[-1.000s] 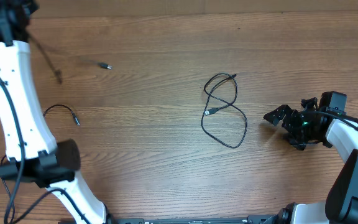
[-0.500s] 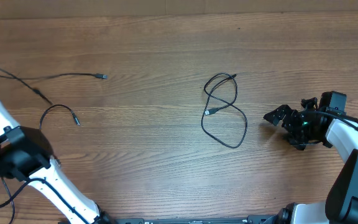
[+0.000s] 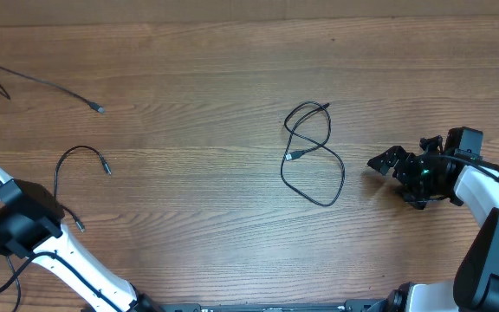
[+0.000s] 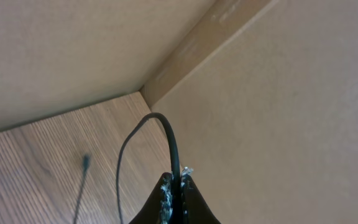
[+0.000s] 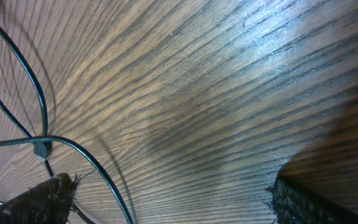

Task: Untangle cables
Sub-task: 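Lower the cable onto the table's upper left and open the left gripper, then move the left gripper back to the remaining cable at center and grasp it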

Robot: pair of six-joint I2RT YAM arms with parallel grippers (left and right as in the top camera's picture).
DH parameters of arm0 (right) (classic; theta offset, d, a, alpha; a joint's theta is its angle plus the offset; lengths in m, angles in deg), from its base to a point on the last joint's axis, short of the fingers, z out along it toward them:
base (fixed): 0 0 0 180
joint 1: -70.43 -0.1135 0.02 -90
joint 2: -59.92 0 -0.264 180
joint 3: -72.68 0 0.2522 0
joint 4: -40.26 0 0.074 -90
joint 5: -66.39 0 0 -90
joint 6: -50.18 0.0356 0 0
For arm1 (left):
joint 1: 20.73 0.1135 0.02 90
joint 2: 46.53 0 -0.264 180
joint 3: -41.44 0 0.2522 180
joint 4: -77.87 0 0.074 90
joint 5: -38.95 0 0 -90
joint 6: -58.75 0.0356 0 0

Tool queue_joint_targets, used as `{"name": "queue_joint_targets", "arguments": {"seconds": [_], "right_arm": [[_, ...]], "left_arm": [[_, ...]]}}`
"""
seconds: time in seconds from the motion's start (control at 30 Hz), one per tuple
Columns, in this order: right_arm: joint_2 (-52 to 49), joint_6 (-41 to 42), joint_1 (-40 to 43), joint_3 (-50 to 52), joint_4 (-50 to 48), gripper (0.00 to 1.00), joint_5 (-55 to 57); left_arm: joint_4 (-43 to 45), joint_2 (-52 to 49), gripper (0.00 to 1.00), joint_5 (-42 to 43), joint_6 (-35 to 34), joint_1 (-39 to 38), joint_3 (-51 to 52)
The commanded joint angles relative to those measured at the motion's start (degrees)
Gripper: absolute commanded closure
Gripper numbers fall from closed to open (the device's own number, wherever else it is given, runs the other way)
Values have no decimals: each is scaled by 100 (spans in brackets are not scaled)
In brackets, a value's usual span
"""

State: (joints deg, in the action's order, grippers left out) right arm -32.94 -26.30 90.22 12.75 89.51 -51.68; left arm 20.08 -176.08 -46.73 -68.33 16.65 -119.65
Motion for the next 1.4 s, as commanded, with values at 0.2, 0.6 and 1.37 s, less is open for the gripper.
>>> {"name": "queue_joint_targets", "arguments": {"seconds": [0.2,0.6,1.37], "right_arm": [[-39,17,9,13,24,0,404],[-39,15,9,13,66,0,404],[-39,13,11,13,-140,0,404]], "left_arm": [[-1012,-48,96,-1663,409,31,151],[-1298,-48,31,-1209,387,94,2044],[-3748,723,0,-769,323,94,1956]]}}
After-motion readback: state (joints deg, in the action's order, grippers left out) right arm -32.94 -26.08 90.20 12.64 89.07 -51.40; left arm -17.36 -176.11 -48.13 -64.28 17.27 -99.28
